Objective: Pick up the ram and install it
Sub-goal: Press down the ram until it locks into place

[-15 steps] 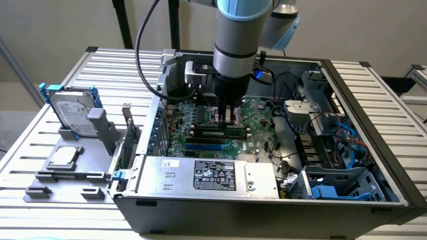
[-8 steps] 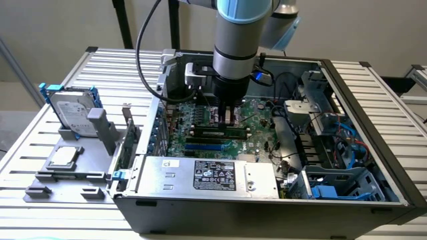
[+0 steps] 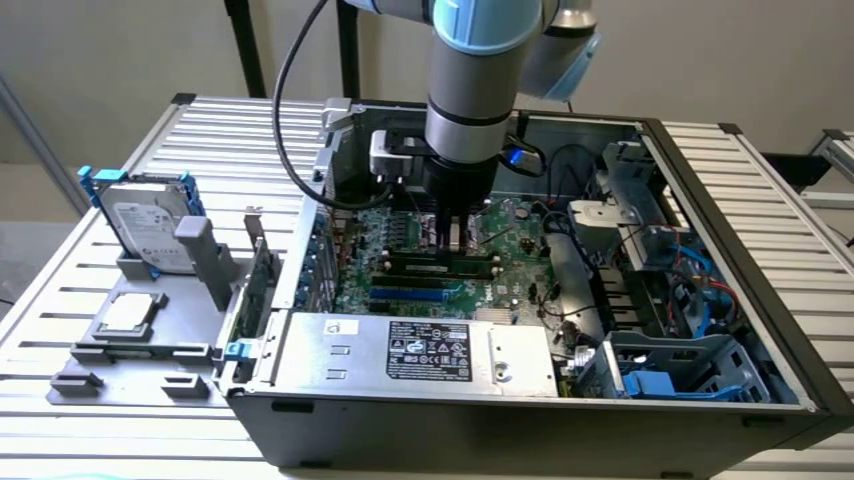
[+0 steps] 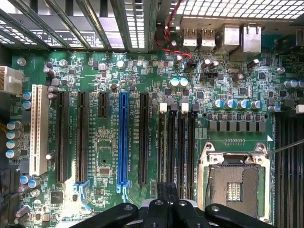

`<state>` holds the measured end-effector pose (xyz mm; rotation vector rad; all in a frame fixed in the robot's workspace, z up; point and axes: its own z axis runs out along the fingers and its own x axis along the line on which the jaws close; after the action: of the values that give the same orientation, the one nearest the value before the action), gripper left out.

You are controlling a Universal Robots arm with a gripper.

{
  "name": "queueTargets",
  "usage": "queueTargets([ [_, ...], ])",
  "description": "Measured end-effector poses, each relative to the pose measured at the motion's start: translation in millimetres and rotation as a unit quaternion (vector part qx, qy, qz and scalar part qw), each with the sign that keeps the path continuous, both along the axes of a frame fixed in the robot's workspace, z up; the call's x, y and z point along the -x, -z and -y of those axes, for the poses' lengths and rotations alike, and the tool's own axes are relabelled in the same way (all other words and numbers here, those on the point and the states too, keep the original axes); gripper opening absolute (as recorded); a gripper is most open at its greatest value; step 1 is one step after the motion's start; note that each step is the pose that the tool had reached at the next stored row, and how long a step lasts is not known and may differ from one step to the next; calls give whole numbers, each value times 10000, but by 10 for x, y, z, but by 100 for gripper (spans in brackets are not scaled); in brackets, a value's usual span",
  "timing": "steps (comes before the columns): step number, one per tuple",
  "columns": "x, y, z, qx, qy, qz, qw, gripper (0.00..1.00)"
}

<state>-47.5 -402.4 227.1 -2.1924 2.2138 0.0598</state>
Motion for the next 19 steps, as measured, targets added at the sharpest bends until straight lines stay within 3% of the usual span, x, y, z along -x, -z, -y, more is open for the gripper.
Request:
queueTargets([
  [5,0,11,-5,-4,0,2,10000,11],
  [7,-1,-40,-7,-14,1,7,10000,11],
  [13,0,-210,-5,-2,0,-4,10000,11],
  [19,0,-218,-5,-3,0,-4,10000,11],
])
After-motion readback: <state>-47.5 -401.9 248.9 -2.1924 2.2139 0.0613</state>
